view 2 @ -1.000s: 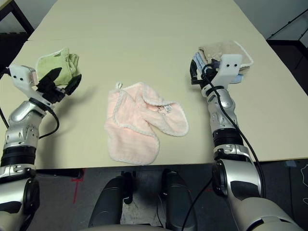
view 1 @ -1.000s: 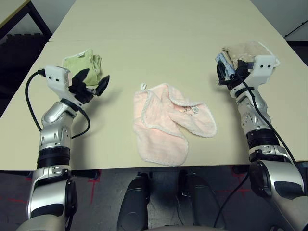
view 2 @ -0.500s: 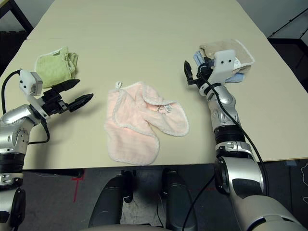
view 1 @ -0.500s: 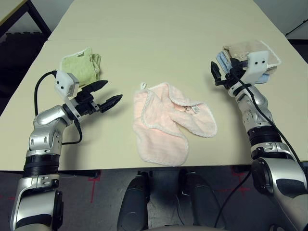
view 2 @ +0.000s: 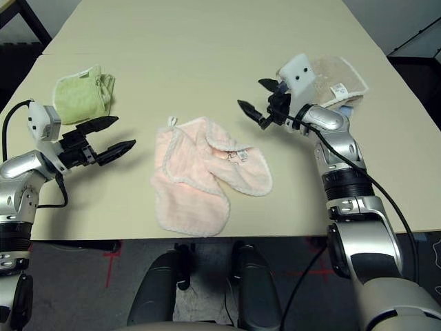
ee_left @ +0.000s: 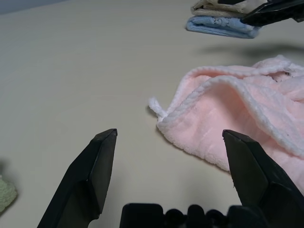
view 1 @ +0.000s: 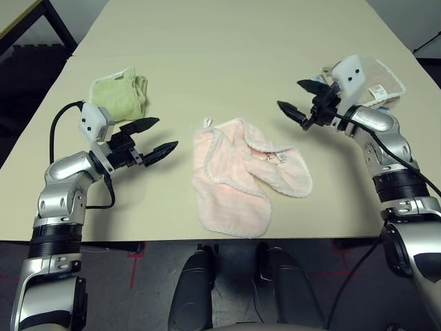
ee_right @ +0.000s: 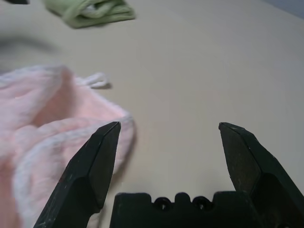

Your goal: Fold the towel and set it aside.

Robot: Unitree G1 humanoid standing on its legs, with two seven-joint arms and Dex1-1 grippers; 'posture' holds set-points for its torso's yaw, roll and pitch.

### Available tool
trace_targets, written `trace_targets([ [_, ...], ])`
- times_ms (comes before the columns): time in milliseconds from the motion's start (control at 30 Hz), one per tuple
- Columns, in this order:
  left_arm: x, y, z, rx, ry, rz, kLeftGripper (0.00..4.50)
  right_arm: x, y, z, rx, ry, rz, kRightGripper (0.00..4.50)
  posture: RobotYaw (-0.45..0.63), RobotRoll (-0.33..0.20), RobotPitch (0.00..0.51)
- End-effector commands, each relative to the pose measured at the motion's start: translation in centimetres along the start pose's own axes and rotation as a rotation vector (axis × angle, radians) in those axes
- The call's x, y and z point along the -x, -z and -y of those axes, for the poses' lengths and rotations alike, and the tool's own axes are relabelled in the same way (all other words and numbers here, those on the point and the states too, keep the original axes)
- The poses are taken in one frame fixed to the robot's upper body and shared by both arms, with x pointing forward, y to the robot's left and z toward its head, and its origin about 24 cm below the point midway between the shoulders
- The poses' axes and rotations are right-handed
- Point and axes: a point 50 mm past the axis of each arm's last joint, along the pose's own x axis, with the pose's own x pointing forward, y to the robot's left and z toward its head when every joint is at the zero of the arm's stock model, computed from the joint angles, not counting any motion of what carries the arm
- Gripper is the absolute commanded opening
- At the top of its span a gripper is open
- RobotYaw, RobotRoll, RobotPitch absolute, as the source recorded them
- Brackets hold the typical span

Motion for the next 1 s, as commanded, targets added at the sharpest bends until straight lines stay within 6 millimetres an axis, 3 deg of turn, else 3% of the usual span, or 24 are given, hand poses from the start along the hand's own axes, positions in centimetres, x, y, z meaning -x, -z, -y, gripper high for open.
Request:
trace_targets([
  [33, 0.0, 0.0, 0.4, -0.001, 0.029, -0.016, 4.5, 0.5, -0.1, -0.9, 0.07, -0.133, -0.023, 4.48, 0.02, 0.0, 0.208],
  [433, -0.4, 0.0, 0.5, 0.005, 0.048, -0.017, 4.5, 1.1, -0.5, -3.2, 0.148, -0.393, -0.114, 4.48, 0.02, 0.0, 0.21],
  [1000, -0.6, -0.1, 0.6, 0.01, 0.056, -0.015, 4.5, -0.5, -0.5, -4.2, 0.226, -0.379, -0.189, 4.48, 0.01, 0.0, 0.21],
])
